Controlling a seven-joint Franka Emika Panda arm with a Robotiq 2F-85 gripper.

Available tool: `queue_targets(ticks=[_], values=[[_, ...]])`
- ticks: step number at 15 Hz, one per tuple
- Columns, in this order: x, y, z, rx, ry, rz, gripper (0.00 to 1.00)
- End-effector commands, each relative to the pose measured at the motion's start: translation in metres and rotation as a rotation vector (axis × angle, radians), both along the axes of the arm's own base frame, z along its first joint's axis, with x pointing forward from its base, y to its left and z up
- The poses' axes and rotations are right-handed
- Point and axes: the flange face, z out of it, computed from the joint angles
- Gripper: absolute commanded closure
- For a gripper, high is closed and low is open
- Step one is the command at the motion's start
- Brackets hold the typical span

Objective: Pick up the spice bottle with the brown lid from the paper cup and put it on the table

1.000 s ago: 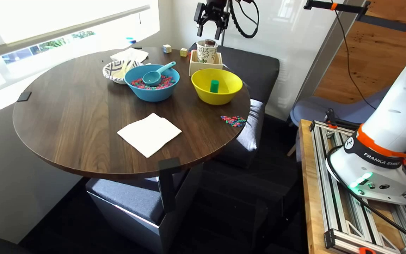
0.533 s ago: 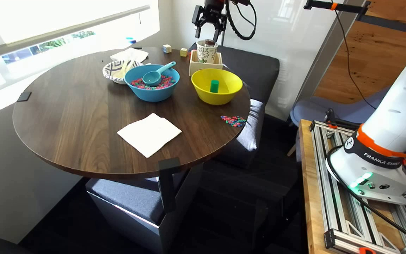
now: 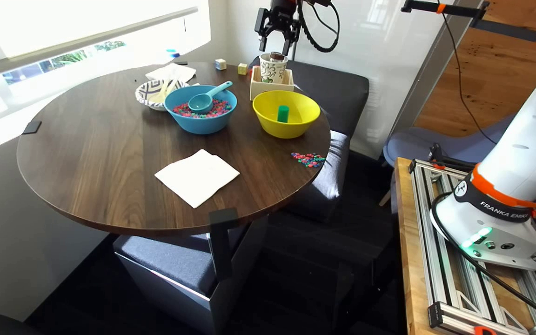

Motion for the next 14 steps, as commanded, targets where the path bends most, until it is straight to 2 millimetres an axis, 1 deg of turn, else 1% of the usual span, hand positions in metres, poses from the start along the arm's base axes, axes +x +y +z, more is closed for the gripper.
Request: queue_targets(ticks=[1, 5, 8, 14], values=[[-0.0004, 0.0014, 0.0006, 0.044, 0.026, -0.004, 0.04], [-0.0016, 0.0041, -0.0016, 0.053, 0.042, 0.004, 0.02], [-0.0016, 0.0076, -0.0042, 0.059, 0.045, 0.005, 0.04], [0.0024, 0.0089, -0.0073, 0.048, 0.032, 0.0, 0.0]])
